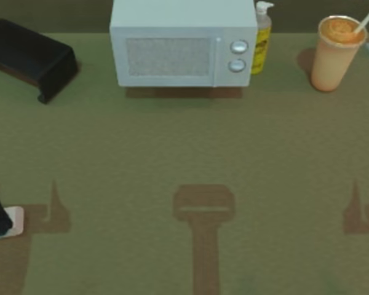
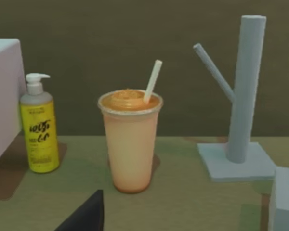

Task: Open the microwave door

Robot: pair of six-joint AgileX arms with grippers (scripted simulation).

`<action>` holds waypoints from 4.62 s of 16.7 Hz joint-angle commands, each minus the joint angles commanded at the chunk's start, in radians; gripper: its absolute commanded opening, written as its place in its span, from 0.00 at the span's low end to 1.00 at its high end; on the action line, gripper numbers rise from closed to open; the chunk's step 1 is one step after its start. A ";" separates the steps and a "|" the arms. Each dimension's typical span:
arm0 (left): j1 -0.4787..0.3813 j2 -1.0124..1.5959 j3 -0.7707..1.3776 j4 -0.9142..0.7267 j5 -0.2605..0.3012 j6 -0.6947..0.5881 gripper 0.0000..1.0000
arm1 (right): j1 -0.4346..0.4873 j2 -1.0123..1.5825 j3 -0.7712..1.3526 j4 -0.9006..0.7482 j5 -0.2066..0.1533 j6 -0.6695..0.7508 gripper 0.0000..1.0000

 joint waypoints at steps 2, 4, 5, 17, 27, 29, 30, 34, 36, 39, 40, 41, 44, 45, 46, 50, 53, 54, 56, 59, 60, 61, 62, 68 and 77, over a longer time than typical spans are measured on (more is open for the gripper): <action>0.000 0.000 0.000 0.000 0.000 0.000 1.00 | 0.000 0.000 0.000 0.000 0.000 0.000 1.00; -0.018 0.031 0.026 -0.004 -0.013 -0.005 1.00 | 0.000 0.000 0.000 0.000 0.000 0.000 1.00; -0.035 0.062 0.053 -0.007 -0.026 -0.010 1.00 | 0.000 0.000 0.000 0.000 0.000 0.000 1.00; -0.438 1.099 0.836 -0.009 -0.404 -0.227 1.00 | 0.000 0.000 0.000 0.000 0.000 0.000 1.00; -0.768 1.965 1.440 -0.019 -0.682 -0.401 1.00 | 0.000 0.000 0.000 0.000 0.000 0.000 1.00; -0.798 2.041 1.490 -0.028 -0.709 -0.414 1.00 | 0.000 0.000 0.000 0.000 0.000 0.000 1.00; -0.807 2.064 1.504 -0.031 -0.718 -0.417 1.00 | 0.000 0.000 0.000 0.000 0.000 0.000 1.00; -0.813 2.077 1.513 -0.033 -0.723 -0.420 1.00 | 0.000 0.000 0.000 0.000 0.000 0.000 1.00; -0.809 2.075 1.508 -0.033 -0.720 -0.419 1.00 | 0.000 0.000 0.000 0.000 0.000 0.000 1.00; -0.795 2.114 1.547 -0.024 -0.707 -0.407 1.00 | 0.000 0.000 0.000 0.000 0.000 0.000 1.00; -0.785 2.142 1.576 -0.019 -0.698 -0.398 1.00 | 0.000 0.000 0.000 0.000 0.000 0.000 1.00; -0.772 2.174 1.608 -0.012 -0.686 -0.389 1.00 | 0.000 0.000 0.000 0.000 0.000 0.000 1.00; -0.729 2.269 1.703 0.006 -0.649 -0.360 1.00 | 0.000 0.000 0.000 0.000 0.000 0.000 1.00; -0.718 2.293 1.726 0.011 -0.639 -0.352 1.00 | 0.000 0.000 0.000 0.000 0.000 0.000 1.00; -0.710 2.308 1.741 0.014 -0.633 -0.347 1.00 | 0.000 0.000 0.000 0.000 0.000 0.000 1.00; -0.708 2.313 1.746 0.015 -0.631 -0.346 1.00 | 0.000 0.000 0.000 0.000 0.000 0.000 1.00; -0.708 2.313 1.746 0.015 -0.631 -0.346 0.77 | 0.000 0.000 0.000 0.000 0.000 0.000 1.00; -0.708 2.313 1.746 0.015 -0.631 -0.346 0.70 | 0.000 0.000 0.000 0.000 0.000 0.000 1.00; -0.708 2.313 1.746 0.015 -0.631 -0.346 0.55 | 0.000 0.000 0.000 0.000 0.000 0.000 1.00; -0.708 2.313 1.746 0.015 -0.631 -0.346 0.32 | 0.000 0.000 0.000 0.000 0.000 0.000 1.00; -0.708 2.313 1.746 0.015 -0.631 -0.346 0.25 | 0.000 0.000 0.000 0.000 0.000 0.000 1.00; -0.708 2.313 1.746 0.015 -0.631 -0.346 0.17 | 0.000 0.000 0.000 0.000 0.000 0.000 1.00; -0.708 2.313 1.746 0.015 -0.631 -0.346 0.10 | 0.000 0.000 0.000 0.000 0.000 0.000 1.00; -0.708 2.313 1.746 0.015 -0.631 -0.346 0.00 | 0.000 0.000 0.000 0.000 0.000 0.000 1.00; -0.764 2.339 1.814 -0.096 -0.598 -0.374 0.00 | 0.000 0.000 0.000 0.000 0.000 0.000 1.00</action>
